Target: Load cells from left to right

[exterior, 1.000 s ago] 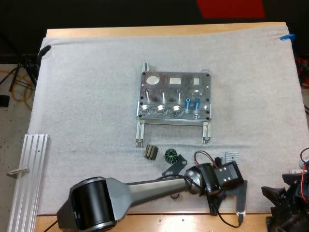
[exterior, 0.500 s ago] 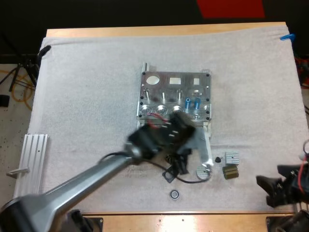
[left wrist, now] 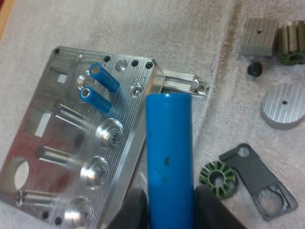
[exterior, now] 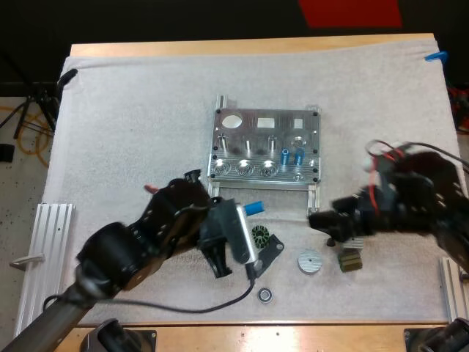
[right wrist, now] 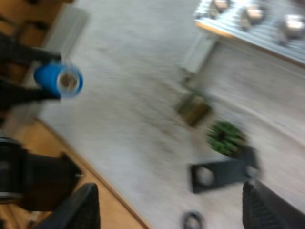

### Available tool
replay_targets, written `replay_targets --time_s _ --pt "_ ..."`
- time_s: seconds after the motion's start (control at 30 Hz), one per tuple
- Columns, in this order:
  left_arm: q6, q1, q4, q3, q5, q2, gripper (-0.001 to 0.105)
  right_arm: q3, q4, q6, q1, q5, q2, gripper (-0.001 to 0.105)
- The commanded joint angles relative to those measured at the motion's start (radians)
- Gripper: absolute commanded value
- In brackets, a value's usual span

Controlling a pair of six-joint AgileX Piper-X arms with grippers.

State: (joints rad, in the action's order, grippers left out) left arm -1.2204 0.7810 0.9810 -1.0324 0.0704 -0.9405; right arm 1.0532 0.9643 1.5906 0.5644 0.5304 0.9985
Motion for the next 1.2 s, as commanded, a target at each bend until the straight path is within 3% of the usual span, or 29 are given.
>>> replay_targets --time_s 0.0,0.23,0.43,0.73,0.9,0.97,1.17 --pt "-0.001 0.000 0.018 0.000 0.001 0.018 0.000 0.001 -0.054 -0.005 -0.002 0.075 0.025 0.062" --pt "-0.001 0.000 0.061 0.000 0.006 0.039 0.000 0.001 -0.269 -0.101 -0.001 0.290 0.156 0.062" --pt "-0.001 0.000 0.053 0.000 0.011 0.039 0.000 0.001 -0.361 -0.151 0.025 0.411 0.215 0.062" --pt "-0.001 0.000 0.034 0.000 0.014 0.036 0.000 0.001 -0.433 -0.180 0.141 0.443 0.266 0.062" --pt "-0.001 0.000 0.038 0.000 0.015 0.036 0.000 0.001 -0.479 -0.204 0.150 0.441 0.284 0.062" --pt "-0.001 0.000 0.038 0.000 0.015 0.036 0.000 0.001 -0.491 -0.212 0.150 0.438 0.284 0.058" --pt "0.001 0.000 0.038 0.000 0.016 0.036 0.000 0.001 -0.489 -0.219 0.150 0.439 0.284 0.008"
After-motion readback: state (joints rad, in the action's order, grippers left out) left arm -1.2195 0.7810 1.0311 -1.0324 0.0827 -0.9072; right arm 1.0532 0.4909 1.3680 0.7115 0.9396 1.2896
